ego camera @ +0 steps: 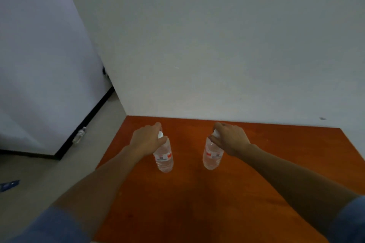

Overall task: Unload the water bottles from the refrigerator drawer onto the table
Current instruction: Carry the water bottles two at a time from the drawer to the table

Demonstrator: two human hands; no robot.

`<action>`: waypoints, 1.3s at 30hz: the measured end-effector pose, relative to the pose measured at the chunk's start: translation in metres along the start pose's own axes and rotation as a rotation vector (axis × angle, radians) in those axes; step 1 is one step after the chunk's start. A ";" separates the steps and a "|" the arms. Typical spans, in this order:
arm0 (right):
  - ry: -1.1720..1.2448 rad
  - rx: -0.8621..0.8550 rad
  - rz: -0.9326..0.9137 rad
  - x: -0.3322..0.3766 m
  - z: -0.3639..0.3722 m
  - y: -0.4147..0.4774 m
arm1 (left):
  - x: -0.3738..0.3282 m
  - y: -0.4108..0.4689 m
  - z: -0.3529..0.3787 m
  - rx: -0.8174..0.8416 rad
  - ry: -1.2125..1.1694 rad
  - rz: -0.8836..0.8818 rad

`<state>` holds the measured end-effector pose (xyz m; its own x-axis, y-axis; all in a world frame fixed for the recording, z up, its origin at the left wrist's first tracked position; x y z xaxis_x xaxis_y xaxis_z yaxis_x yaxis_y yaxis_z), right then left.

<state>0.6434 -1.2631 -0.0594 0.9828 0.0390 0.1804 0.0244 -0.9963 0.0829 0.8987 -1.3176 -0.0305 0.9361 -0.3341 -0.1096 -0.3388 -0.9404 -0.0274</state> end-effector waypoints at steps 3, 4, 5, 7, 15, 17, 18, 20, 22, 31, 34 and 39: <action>0.039 -0.018 0.048 0.014 0.005 0.046 | 0.024 0.048 -0.002 -0.009 -0.011 0.020; 0.052 -0.023 0.057 0.018 0.006 0.061 | 0.030 0.064 -0.003 -0.010 -0.010 0.022; 0.065 -0.030 0.062 0.021 0.008 0.077 | 0.036 0.079 -0.004 -0.013 -0.008 0.022; 0.085 -0.040 0.067 0.025 0.015 0.108 | 0.045 0.109 -0.004 -0.024 -0.006 0.020; 0.104 0.026 0.047 0.034 0.073 0.209 | 0.060 0.199 0.035 -0.012 0.002 0.059; 0.114 0.032 0.050 0.034 0.085 0.226 | 0.064 0.215 0.045 0.001 0.006 0.074; 0.119 0.026 0.052 0.033 0.089 0.233 | 0.066 0.221 0.049 0.001 0.000 0.075; 0.114 0.018 0.044 0.033 0.094 0.245 | 0.070 0.232 0.057 -0.011 -0.034 0.060; 0.091 0.016 0.029 0.034 0.098 0.252 | 0.072 0.241 0.061 -0.032 -0.079 0.053; 0.027 0.123 0.159 0.044 0.090 0.229 | 0.084 0.238 0.059 0.007 -0.005 0.161; -0.020 0.078 0.231 0.053 0.067 0.197 | 0.076 0.223 0.039 -0.124 0.159 0.307; -0.192 0.057 0.386 0.055 0.024 0.102 | 0.020 0.171 0.014 -0.061 0.154 0.617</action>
<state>0.7048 -1.3641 -0.0648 0.9379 -0.3468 0.0019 -0.3467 -0.9379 -0.0106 0.8582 -1.4843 -0.0516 0.5751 -0.8161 0.0570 -0.8180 -0.5728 0.0527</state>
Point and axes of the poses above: each hand's wrist, its own y-axis towards the middle knuckle, its own z-axis out of the palm, x = y × z, the point moved 3 cm from there along y, towards the middle knuckle
